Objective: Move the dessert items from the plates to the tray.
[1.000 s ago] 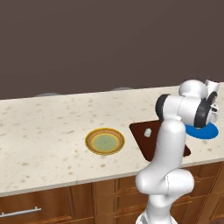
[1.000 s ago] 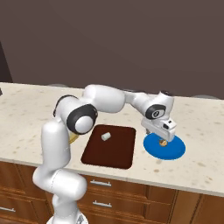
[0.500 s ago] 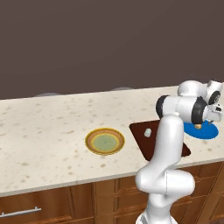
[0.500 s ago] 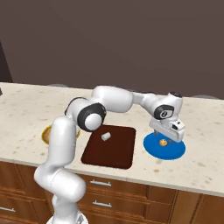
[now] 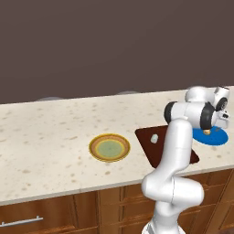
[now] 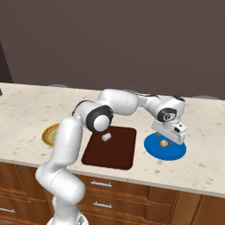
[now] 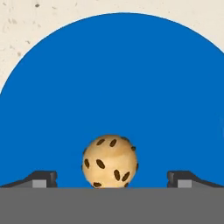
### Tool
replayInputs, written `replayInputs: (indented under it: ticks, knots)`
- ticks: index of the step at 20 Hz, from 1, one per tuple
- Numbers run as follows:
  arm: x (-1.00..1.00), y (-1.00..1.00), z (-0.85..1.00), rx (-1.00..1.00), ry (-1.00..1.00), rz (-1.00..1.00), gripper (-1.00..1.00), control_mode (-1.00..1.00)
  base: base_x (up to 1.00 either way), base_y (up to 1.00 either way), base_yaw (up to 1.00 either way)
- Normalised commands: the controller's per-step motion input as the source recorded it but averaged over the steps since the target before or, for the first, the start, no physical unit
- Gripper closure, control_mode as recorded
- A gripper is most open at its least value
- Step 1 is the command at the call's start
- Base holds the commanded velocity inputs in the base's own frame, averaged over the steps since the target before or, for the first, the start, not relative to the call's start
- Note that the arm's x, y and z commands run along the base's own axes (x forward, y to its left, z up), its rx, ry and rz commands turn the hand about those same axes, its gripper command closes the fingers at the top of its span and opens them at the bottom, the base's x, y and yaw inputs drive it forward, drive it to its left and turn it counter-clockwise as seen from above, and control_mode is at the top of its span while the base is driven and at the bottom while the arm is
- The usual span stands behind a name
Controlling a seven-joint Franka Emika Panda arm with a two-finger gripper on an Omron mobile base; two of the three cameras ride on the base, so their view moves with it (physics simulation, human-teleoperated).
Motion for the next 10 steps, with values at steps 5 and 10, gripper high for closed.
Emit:
replayInputs:
  ticks: [5, 10]
  knots:
    - [0.08, -0.02, -0.19, 0.0, 0.0, 0.0, -1.0, -1.0, 0.0, 0.0, 0.0]
    - [0.0, -0.01, -0.16, 0.0, 0.0, 0.0, -1.0, -1.0, 0.0, 0.0, 0.0]
